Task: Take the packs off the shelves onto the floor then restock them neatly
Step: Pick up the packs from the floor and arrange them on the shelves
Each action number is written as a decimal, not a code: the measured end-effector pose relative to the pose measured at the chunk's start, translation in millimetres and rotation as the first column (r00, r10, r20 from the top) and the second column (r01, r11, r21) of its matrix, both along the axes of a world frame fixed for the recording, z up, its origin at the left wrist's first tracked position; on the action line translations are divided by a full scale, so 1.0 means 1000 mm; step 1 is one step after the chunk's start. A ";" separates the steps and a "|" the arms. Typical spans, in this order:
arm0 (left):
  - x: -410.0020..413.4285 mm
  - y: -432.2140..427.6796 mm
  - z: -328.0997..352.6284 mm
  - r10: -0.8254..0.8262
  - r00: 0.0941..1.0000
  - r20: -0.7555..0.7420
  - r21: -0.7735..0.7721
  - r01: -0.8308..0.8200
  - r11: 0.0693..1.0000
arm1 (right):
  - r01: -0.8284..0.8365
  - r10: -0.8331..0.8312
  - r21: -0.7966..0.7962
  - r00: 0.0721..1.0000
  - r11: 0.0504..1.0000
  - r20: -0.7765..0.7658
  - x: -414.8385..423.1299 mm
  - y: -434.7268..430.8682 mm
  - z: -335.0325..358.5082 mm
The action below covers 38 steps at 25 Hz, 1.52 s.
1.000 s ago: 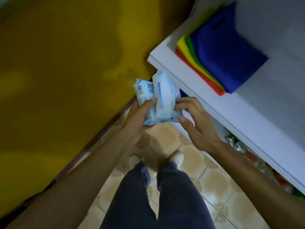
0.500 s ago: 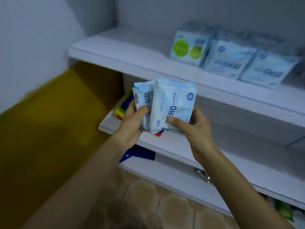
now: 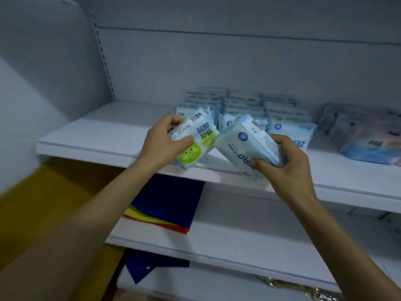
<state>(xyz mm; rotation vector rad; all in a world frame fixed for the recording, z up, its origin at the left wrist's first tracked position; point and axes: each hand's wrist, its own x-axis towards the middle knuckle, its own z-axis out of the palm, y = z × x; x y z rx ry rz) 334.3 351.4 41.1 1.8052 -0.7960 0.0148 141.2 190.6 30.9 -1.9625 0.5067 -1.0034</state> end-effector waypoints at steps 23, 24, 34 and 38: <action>0.107 -0.048 -0.042 -0.389 0.918 -0.076 -0.076 0.384 0.920 | 0.436 -0.603 -0.430 0.676 0.791 -0.423 0.084 0.011 -0.021; 0.107 -0.048 -0.042 -0.391 0.917 -0.081 -0.077 0.385 0.920 | 0.473 -0.611 -0.420 0.731 0.774 -0.303 0.086 0.012 -0.018; 0.114 -0.053 -0.049 -0.508 0.855 -0.108 -0.011 0.510 0.860 | 0.521 -0.586 -0.322 0.795 0.791 -0.154 0.120 0.003 -0.043; 0.105 -0.046 -0.040 -0.409 0.912 -0.043 -0.021 0.409 0.913 | 0.517 -0.646 -0.430 0.725 0.740 -0.239 0.118 0.002 -0.043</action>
